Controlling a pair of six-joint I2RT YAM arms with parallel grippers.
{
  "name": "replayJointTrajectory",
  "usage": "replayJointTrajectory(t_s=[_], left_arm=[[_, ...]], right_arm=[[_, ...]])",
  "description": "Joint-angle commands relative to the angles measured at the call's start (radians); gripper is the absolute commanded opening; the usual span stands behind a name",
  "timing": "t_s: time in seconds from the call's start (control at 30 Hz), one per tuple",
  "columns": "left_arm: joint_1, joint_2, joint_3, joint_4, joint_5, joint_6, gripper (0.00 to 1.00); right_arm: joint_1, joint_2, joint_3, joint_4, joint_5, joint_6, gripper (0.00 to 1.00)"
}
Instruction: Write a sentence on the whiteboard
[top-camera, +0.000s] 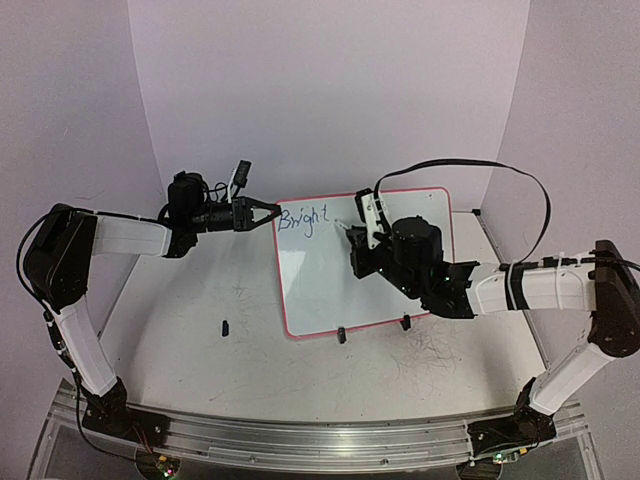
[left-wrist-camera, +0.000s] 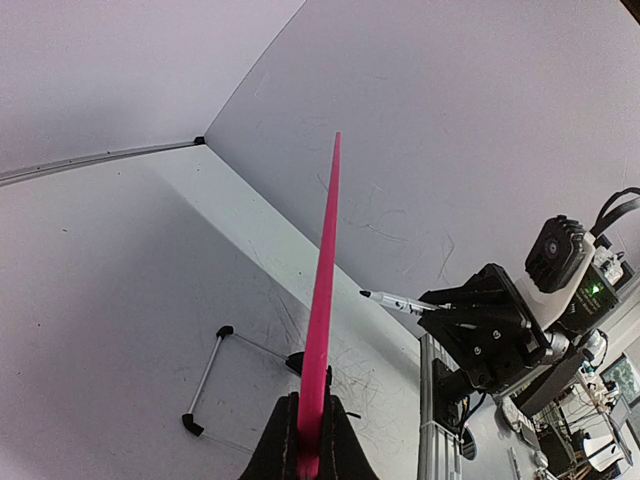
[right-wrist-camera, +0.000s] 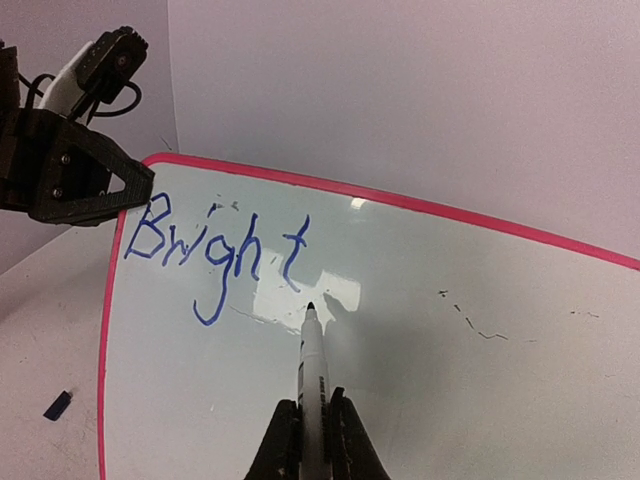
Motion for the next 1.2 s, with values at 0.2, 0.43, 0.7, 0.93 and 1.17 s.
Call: replayJointTrajectory(t_s=[0.2,0.43,0.7,0.93,1.17], left_arm=[[-0.022,-0.008,-0.002,-0.001,0.009,-0.01,0.0],[-0.024,-0.011,-0.001,-0.002,0.009,-0.008,0.0],[-0.025,-0.009,-0.002,-0.004,0.01,-0.006,0.0],[-0.025,-0.008,-0.001,-0.005,0.01,-0.006,0.0],[-0.027,-0.004,-0.001,-0.004,0.01,-0.005,0.0]], right_arm=[[-0.013,0.018,0.055,0.016,0.007,-0.002,0.0],[-0.037,0.007,0.036,0.051,0.027,0.018,0.0],[-0.059,0.026,0.058,0.088,0.019,0.006,0.0],[-0.077,0.043,0.07,0.093,0.037,0.013,0.0],[-0.085,0.052,0.082,0.107,0.04,0.007,0.0]])
